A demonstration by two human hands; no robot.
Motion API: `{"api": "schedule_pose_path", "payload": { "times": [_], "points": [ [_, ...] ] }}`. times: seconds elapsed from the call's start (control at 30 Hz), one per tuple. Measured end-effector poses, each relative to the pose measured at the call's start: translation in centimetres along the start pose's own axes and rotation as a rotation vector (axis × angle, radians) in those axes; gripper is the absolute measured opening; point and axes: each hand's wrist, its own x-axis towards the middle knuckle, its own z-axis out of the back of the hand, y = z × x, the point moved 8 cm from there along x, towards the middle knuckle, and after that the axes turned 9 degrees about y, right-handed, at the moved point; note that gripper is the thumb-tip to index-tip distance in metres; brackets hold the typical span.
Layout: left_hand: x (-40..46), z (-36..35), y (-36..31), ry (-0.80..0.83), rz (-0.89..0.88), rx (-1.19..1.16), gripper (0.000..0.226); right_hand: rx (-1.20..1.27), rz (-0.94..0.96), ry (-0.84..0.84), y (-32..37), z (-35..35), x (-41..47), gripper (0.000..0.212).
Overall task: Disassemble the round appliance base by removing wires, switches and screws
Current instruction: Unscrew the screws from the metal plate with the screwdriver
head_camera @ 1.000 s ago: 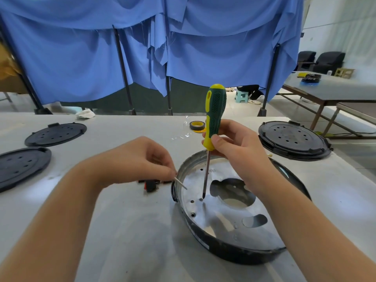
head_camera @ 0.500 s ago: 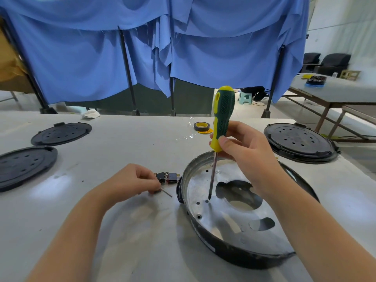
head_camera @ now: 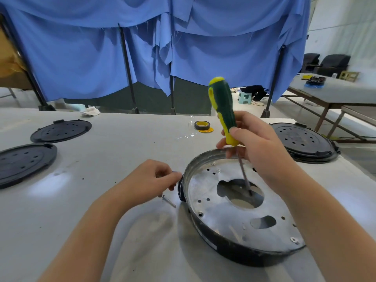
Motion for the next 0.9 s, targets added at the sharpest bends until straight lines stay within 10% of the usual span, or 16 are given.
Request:
{"api": "schedule_pose_path", "payload": {
  "times": [0.2,0.37,0.77,0.9],
  "points": [
    [-0.2,-3.3,-0.9,0.245,0.033,-0.069,0.041,-0.712,-0.217,0.468,-0.4,-3.4,-2.3,0.007],
    [0.1,-3.2,-0.1,0.173,0.144,-0.144,0.038,-0.971,-0.368,0.739,-2.6,-6.5,-4.5,0.047],
    [0.8,-1.4,0.1,-0.007,0.178,-0.334,0.048,-0.947,-0.18,0.533,-1.3,-5.8,-2.8,0.024],
    [0.6,-4.0,0.2,0.275,0.188,-0.265,0.019,-0.83,-0.158,0.509,-0.3,-4.7,-2.5,0.018]
  ]
}}
